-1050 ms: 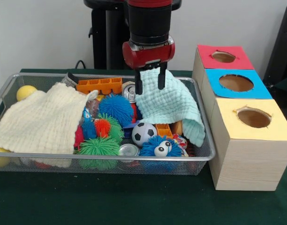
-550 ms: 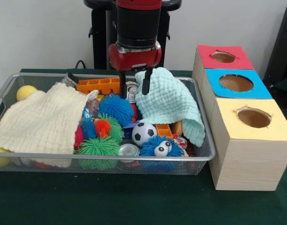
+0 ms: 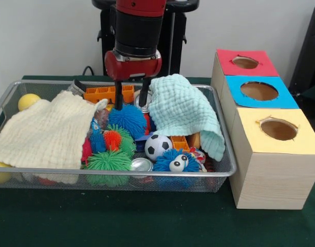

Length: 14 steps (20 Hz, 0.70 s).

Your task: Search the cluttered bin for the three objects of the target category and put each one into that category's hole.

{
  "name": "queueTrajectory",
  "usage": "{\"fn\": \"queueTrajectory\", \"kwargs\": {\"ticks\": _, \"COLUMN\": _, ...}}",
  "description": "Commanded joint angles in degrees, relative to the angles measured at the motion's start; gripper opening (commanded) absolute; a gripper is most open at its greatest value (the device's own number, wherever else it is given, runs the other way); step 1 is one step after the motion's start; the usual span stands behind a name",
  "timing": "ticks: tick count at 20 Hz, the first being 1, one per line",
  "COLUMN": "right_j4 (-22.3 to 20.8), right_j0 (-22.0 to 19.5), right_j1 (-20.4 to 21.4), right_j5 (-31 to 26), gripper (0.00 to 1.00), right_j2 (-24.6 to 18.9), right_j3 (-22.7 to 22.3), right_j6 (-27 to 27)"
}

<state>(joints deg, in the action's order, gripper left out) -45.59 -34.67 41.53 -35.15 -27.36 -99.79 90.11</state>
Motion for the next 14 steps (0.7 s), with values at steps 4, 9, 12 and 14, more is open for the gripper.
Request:
{"fn": "queueTrajectory", "kwargs": {"ticks": 4, "right_j4": -6.87, "right_j0": 1.85, "right_j1": -3.07, "right_j5": -0.10, "gripper": 1.00, "right_j2": 3.61, "right_j3": 5.12, "right_j6": -2.05}}
{"fn": "queueTrajectory", "kwargs": {"ticks": 9, "right_j4": -8.13, "right_j0": 2.58, "right_j1": -3.14, "right_j5": 1.37, "gripper": 1.00, "right_j2": 4.16, "right_j3": 5.26, "right_j6": -0.85}}
{"fn": "queueTrajectory", "kwargs": {"ticks": 12, "right_j4": -9.36, "right_j0": 3.13, "right_j1": -3.43, "right_j5": 2.38, "gripper": 1.00, "right_j2": 4.79, "right_j3": 5.44, "right_j6": 0.21}}
{"fn": "queueTrajectory", "kwargs": {"ticks": 14, "right_j4": -10.18, "right_j0": 3.58, "right_j1": -3.81, "right_j5": 2.99, "gripper": 1.00, "right_j2": 5.38, "right_j3": 5.68, "right_j6": 0.88}}
